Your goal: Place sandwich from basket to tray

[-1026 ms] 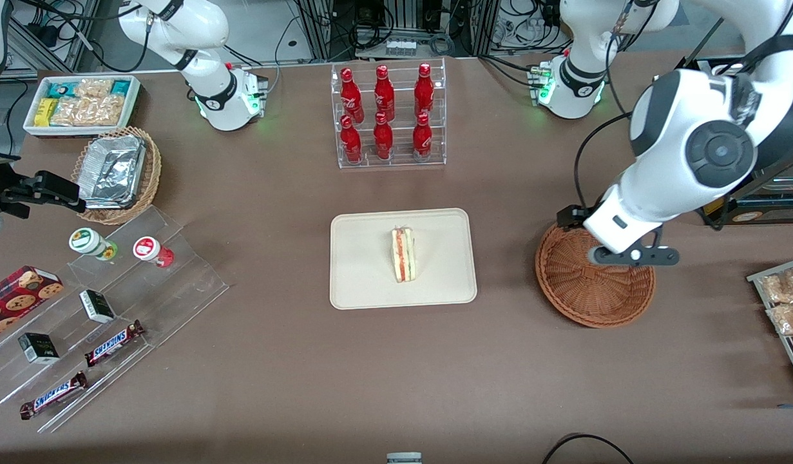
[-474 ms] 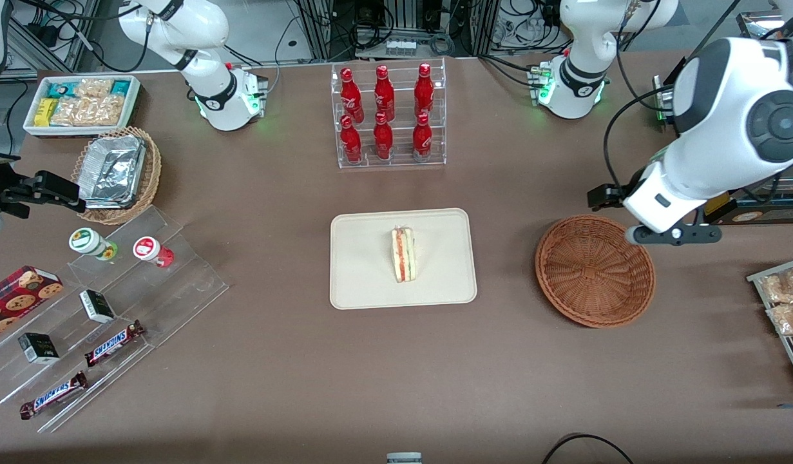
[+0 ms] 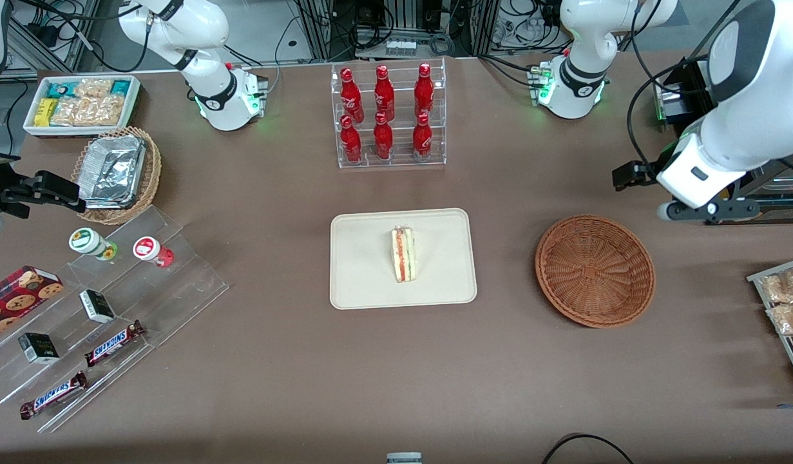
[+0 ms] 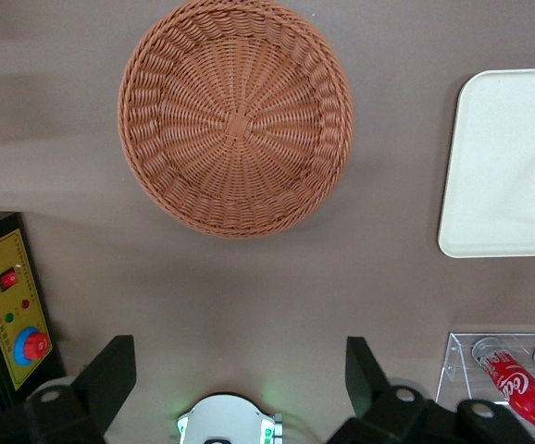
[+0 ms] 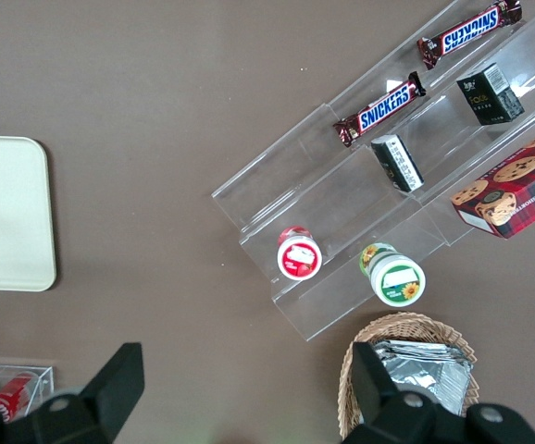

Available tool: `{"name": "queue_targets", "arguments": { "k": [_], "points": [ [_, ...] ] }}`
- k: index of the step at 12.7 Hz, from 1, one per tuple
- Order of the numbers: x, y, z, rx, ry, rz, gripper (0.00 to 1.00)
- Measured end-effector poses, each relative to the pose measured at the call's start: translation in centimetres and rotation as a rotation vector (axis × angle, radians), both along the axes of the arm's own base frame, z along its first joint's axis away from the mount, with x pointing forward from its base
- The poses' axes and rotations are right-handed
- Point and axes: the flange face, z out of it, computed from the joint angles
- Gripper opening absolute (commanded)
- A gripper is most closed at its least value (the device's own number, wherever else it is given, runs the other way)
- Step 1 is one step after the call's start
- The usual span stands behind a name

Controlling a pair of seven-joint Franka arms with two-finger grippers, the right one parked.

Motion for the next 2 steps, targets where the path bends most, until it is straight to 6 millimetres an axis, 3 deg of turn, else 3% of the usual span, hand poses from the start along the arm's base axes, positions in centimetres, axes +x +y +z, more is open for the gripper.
{"name": "queue_targets", "arguments": {
  "k": [2],
  "points": [
    [-1.00, 0.22, 0.78, 0.006, 0.004, 0.003, 1.00]
  ]
}}
